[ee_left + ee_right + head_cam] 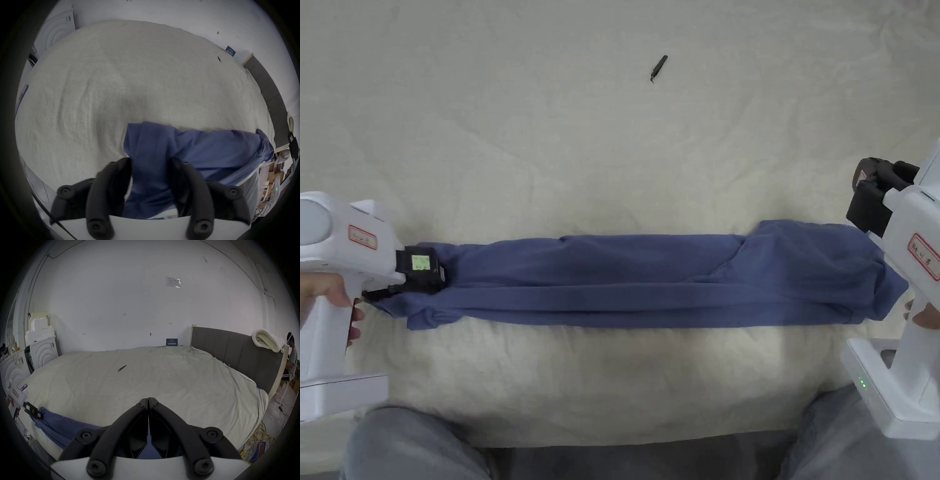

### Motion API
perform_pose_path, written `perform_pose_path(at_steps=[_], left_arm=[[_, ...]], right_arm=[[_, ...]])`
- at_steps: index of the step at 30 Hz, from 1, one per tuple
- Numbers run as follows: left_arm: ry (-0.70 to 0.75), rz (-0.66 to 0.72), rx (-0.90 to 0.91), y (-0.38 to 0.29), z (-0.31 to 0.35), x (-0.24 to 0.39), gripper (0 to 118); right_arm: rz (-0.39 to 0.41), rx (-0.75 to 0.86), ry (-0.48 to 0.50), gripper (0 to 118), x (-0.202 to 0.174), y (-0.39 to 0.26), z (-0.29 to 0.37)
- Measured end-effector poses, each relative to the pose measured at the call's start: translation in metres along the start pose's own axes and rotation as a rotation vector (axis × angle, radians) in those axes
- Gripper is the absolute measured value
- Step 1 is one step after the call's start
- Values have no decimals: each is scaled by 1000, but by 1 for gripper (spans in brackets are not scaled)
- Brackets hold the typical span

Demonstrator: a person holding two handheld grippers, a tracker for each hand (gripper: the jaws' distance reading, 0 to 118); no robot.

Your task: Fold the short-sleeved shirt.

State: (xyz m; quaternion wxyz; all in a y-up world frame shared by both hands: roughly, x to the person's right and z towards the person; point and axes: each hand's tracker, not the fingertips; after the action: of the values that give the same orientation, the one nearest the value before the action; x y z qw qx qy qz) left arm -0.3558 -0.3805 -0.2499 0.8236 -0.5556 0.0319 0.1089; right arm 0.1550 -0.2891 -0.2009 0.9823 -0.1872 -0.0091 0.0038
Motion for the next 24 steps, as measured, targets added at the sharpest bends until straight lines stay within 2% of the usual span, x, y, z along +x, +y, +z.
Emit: perform_pose_path(at_steps=[1,2,3,4,6,8,10,15,19,24], left_arm=[[0,10,2,-1,1,7,36],[18,7,6,-3,1,13,24],[64,-20,12,-5,1,20,19],[87,-54,16,-7,0,27,18],[46,-25,36,-10,1,36,17],[117,-20,54,-13,-2,47,15],[113,-26,62,-16,0,48,14],[54,53,82,-13,26,34,13],[-31,120,159,-11,58,27,13],[-63,85,200,-15,87,56,13]], right_arm=[[1,1,1,0,0,0,0],[4,0,-1,0,0,1,-1],[3,1,-1,0,0,1,0],[1,2,0,0,0,1,0],[5,4,-1,0,0,1,0],[16,-1,0,0,0,0,1],[12,1,6,0,2,-1,2],[-29,4,13,0,8,-4,3],[-26,2,16,0,10,-5,3],[-35,9,16,0,17,-2,4]])
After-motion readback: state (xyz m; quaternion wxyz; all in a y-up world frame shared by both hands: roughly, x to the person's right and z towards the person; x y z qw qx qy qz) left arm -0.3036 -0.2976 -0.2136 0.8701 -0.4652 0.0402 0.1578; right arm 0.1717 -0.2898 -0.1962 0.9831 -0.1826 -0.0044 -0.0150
